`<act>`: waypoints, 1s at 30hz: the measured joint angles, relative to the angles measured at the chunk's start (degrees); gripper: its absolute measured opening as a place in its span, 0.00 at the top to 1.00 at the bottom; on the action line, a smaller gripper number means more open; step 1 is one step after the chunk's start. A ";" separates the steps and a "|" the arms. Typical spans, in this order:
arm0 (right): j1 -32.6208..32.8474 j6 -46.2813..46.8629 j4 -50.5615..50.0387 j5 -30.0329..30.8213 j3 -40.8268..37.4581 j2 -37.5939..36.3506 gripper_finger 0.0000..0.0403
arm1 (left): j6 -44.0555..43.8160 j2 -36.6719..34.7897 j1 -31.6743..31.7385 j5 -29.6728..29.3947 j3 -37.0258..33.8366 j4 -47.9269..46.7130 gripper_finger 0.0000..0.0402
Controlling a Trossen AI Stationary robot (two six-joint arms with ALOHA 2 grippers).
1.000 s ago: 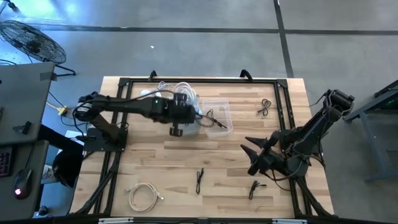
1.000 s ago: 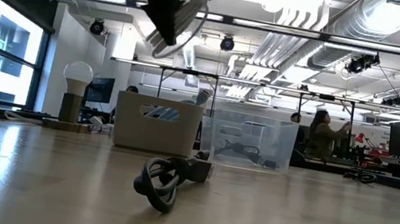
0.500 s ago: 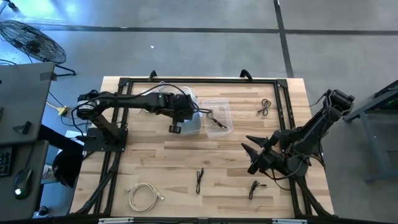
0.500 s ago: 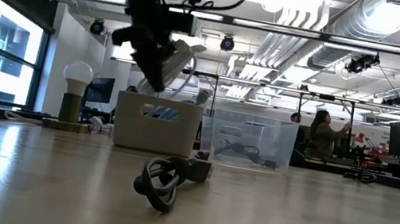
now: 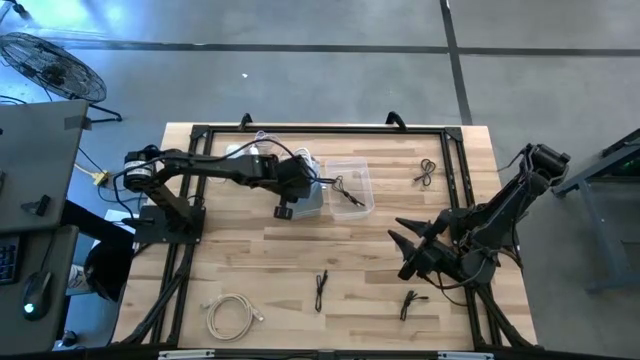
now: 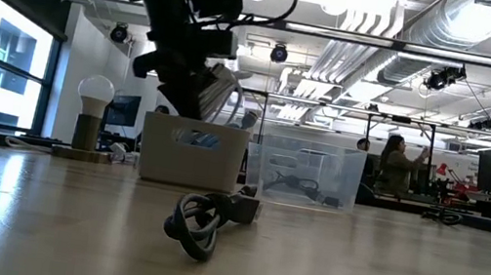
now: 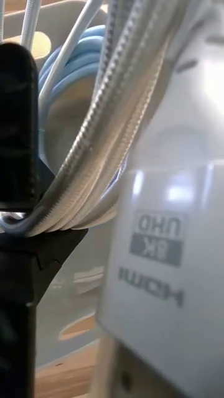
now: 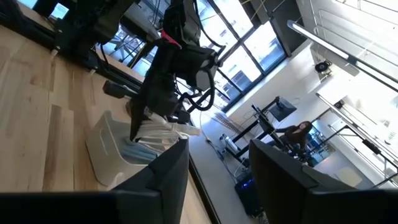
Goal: Pick & Place USB Port
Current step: Put the white HDMI cable into the gray bin
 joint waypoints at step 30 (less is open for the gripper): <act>0.00 -0.19 0.29 3.73 0.00 0.00 0.59 | -3.06 -3.66 -0.72 9.95 0.04 1.22 0.80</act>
